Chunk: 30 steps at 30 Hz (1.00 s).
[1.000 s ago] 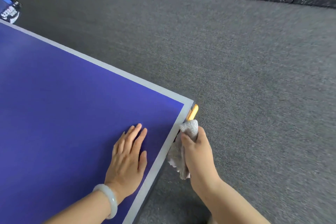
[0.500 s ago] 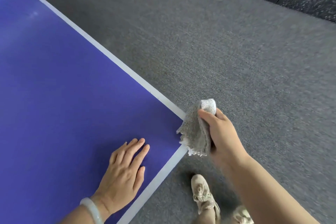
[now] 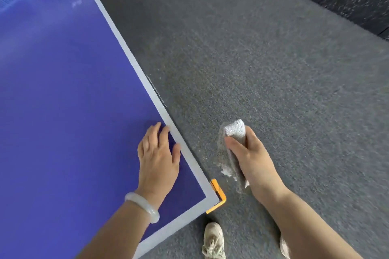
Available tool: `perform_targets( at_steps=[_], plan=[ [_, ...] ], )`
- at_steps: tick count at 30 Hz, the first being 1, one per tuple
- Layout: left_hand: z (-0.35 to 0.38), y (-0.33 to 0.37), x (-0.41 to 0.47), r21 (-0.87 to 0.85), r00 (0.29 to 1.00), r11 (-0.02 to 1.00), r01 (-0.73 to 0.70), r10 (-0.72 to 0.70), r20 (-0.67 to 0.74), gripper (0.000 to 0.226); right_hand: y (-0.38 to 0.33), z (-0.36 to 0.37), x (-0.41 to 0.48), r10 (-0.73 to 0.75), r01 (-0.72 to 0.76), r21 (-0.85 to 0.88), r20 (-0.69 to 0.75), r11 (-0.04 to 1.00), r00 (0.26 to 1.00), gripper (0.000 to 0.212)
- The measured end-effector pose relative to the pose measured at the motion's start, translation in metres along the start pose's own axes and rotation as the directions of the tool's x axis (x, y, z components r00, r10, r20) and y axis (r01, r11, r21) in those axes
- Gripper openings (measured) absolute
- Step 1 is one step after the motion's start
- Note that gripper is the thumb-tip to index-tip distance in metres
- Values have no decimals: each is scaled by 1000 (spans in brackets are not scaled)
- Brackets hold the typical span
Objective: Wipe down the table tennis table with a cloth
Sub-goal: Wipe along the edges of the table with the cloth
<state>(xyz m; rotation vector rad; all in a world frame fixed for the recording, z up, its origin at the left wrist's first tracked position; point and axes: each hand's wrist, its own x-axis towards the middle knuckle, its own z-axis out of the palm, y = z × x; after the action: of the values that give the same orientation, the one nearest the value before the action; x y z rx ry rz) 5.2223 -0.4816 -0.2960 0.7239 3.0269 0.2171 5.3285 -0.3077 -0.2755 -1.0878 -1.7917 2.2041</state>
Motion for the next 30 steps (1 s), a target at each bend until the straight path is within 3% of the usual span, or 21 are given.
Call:
perform_targets(
  at_steps=[2,4,7,9,18,22,30],
  plan=[
    [9,17,6,-23,992,992,128,-128,-21,45,6,-13,15,1,14,-152,99,988,995,5],
    [15,24,7,-44,978,979,198,-200,-65,44,13,-19,18,108,-46,-215,283,976,953,1],
    [12,26,5,-81,971,970,230,-234,-49,55,24,-17,4,275,-164,-233,605,959,747,28],
    [11,27,6,-83,968,966,244,-248,-43,53,31,-11,-7,226,-100,-215,718,972,658,53],
    [14,21,2,-140,965,957,255,-261,-32,49,54,60,26,-10,110,-153,539,982,842,57],
    [14,22,5,-119,963,958,262,-268,-41,55,79,42,-16,-190,264,-70,521,962,832,60],
    [14,14,1,-148,981,973,179,-188,-44,53,40,79,52,41,-27,-35,527,999,849,53]
  ],
)
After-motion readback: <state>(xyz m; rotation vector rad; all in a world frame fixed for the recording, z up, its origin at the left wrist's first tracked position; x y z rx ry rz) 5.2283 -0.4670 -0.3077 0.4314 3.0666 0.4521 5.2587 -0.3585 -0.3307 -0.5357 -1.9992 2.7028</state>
